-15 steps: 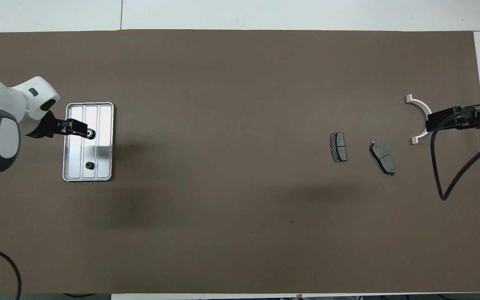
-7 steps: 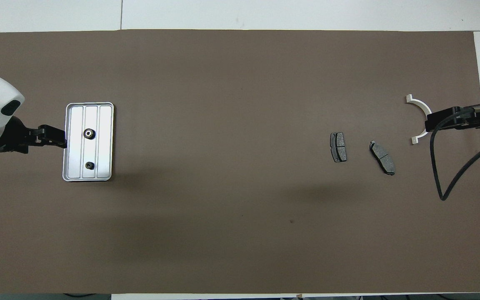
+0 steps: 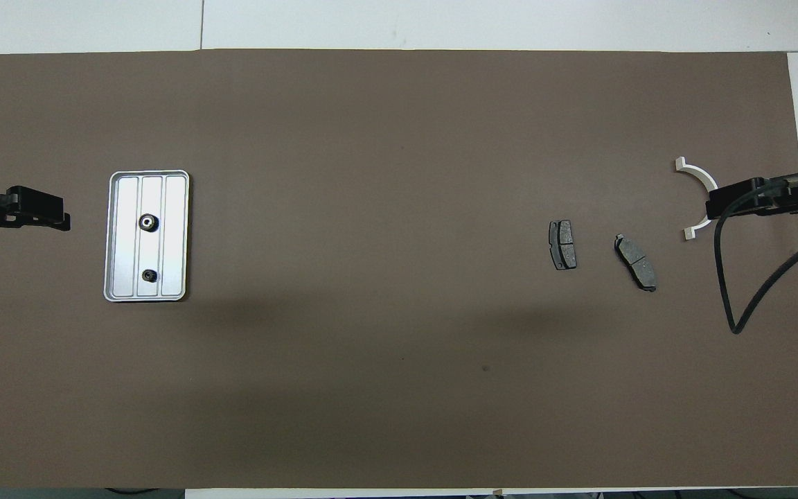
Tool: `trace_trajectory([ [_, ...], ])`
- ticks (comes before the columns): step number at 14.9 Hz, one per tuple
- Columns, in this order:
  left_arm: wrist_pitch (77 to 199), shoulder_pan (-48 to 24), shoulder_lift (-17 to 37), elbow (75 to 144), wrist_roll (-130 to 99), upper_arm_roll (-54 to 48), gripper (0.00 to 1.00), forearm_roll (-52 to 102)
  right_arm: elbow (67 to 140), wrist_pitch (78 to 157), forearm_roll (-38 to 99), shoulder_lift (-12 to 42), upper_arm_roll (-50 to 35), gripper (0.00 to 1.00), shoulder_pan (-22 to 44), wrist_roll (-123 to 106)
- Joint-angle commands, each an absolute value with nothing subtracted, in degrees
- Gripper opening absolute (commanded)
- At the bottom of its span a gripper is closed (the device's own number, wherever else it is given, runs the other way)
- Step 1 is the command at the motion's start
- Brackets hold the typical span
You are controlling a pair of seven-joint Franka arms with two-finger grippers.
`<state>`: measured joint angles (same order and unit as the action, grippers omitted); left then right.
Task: Pick bearing gear from pile to tray
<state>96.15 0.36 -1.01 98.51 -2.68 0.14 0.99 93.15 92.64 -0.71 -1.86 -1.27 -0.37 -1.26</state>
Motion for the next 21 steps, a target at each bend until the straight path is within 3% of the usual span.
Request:
trace_trajectory([
  [1,95.53,-0.44,-1.23,98.17,-3.25,0.09,1.0,1.14,94.83,93.16,-0.7,-3.25,-1.67,1.0,-1.05,-2.02],
  [21,91.67,-1.85,0.18,95.01,-2.72,1.67,1.0,1.32,94.92,92.99,-0.7,-3.34,-1.58,1.0,-0.79,-2.02],
])
